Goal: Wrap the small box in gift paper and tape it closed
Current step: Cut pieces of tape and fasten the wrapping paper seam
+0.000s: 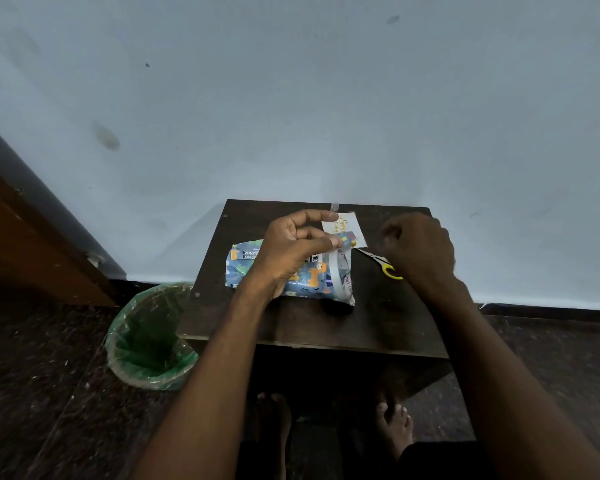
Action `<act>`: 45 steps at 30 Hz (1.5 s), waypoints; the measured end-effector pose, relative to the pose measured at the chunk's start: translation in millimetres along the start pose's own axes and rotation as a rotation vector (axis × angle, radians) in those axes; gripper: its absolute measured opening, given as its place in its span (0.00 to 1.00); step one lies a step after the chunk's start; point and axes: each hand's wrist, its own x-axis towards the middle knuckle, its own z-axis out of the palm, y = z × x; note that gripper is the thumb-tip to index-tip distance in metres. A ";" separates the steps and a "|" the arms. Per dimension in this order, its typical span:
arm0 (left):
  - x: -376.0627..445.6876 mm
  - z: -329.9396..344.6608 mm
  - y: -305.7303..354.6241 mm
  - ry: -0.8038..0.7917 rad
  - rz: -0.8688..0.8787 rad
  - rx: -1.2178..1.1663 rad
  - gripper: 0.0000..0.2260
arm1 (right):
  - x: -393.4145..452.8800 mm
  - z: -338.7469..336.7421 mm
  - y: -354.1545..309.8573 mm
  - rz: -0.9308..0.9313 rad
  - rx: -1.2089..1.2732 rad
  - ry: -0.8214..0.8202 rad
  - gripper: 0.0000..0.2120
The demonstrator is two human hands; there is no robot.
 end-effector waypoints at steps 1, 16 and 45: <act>-0.2 -0.1 0.2 -0.009 0.007 0.001 0.15 | 0.9 -1.9 -6.9 -0.037 0.156 0.042 0.08; 0.6 6.0 -1.4 0.036 0.056 0.012 0.06 | -2.1 4.0 -39.2 -0.070 0.914 -0.143 0.03; 1.7 4.3 -1.1 0.032 0.027 0.046 0.11 | 2.8 -1.6 -36.0 0.316 1.291 -0.359 0.02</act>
